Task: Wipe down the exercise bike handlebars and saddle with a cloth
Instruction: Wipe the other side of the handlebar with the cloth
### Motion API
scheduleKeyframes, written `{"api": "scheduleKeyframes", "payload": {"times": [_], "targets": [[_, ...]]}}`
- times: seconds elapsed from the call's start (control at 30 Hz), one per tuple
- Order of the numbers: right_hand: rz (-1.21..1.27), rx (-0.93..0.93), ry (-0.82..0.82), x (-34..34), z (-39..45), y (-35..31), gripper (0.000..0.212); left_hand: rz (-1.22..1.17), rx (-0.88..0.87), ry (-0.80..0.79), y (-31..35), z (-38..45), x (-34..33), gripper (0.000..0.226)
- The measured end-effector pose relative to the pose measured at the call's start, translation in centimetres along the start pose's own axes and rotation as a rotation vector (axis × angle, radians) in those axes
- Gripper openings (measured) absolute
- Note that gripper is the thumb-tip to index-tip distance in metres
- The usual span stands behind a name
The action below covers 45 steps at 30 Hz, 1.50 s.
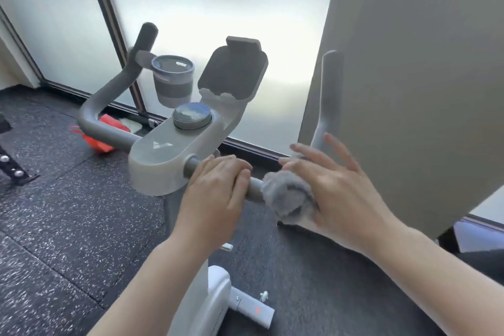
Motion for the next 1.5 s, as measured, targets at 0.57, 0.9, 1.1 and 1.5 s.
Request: {"api": "scheduleKeyframes", "payload": {"times": [0.57, 0.9, 1.1, 1.5], "targets": [[0.031, -0.442, -0.072, -3.2, 5.5, -7.7, 0.035, -0.043, 0.033, 0.164, -1.9, -0.9, 0.6, 0.044], [0.028, -0.018, -0.041, -1.7, -0.1, -1.7, 0.034, 0.001, 0.048, 0.09, -1.8, -1.0, 0.8, 0.048], [-0.162, -0.311, 0.034, -4.0, 4.1, -8.3, 0.032, -0.171, 0.103, 0.161, -2.7, -1.0, 0.9, 0.047], [-0.052, 0.233, -0.15, -0.9, -0.1, 0.0, 0.054, 0.04, 0.07, 0.096, -1.4, -0.9, 0.8, 0.036]]}}
Point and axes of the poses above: each hand's wrist, its own z-axis towards the middle knuckle, its own x-axis out of the back of the hand, y = z × x, the point moved 3 cm from there along z, towards the middle knuckle, and after that the axes turned 8 degrees about -x, right-handed, at the moved point
